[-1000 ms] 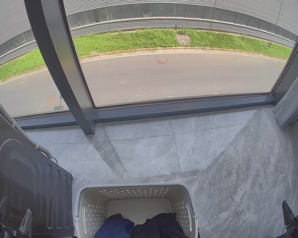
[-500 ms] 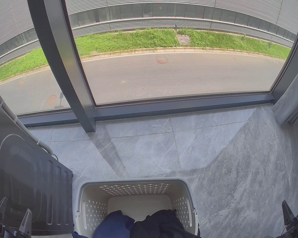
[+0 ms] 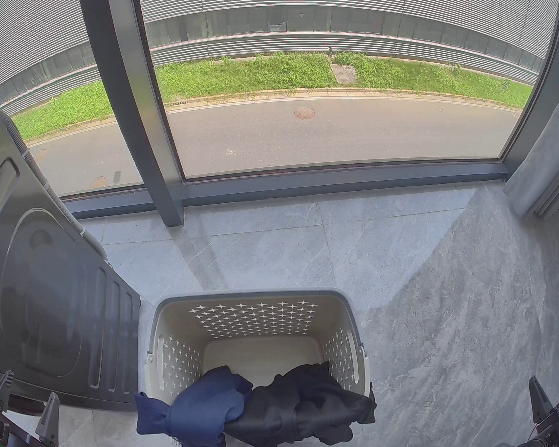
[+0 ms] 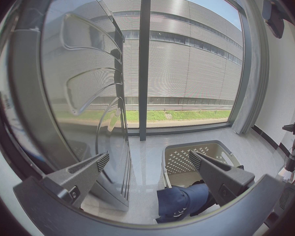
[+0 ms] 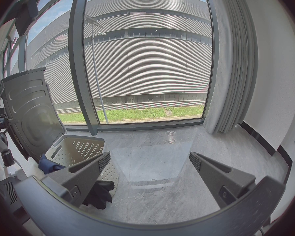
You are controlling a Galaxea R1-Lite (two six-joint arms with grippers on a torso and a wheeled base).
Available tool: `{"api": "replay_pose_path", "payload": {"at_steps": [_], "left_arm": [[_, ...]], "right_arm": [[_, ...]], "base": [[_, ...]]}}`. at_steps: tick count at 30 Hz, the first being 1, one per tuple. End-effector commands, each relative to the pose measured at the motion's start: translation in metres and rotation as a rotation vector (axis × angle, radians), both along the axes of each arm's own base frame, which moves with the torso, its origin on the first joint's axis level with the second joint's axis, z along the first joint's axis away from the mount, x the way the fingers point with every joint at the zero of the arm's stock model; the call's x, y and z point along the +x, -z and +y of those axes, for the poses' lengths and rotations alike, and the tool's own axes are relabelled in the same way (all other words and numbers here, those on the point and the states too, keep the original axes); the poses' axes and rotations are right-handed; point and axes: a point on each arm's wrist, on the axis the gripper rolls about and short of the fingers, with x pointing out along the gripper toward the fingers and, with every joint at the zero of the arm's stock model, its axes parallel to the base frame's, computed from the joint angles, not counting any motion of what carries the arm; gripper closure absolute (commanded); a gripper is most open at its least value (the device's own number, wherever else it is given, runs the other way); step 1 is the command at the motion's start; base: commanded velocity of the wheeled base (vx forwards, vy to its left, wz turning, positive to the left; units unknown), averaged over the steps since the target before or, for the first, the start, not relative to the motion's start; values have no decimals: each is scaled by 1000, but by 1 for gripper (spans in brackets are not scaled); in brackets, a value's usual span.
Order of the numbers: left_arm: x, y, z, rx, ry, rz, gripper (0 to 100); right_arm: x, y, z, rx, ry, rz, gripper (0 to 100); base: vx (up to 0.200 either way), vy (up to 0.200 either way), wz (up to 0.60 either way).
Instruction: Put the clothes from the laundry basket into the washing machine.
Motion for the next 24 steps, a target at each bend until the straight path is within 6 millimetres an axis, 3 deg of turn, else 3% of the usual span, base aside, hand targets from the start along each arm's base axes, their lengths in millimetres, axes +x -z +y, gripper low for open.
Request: {"api": "replay_pose_path", "payload": {"at_steps": [1, 24], "left_arm": [[0, 5, 0, 0, -1, 0, 0], [0, 5, 0, 0, -1, 0, 0]], "right_arm": [[-1, 4, 0, 0, -1, -6, 0], [-1, 4, 0, 0, -1, -7, 0]], "base": [[-200, 0, 0], [-200, 0, 0]]}}
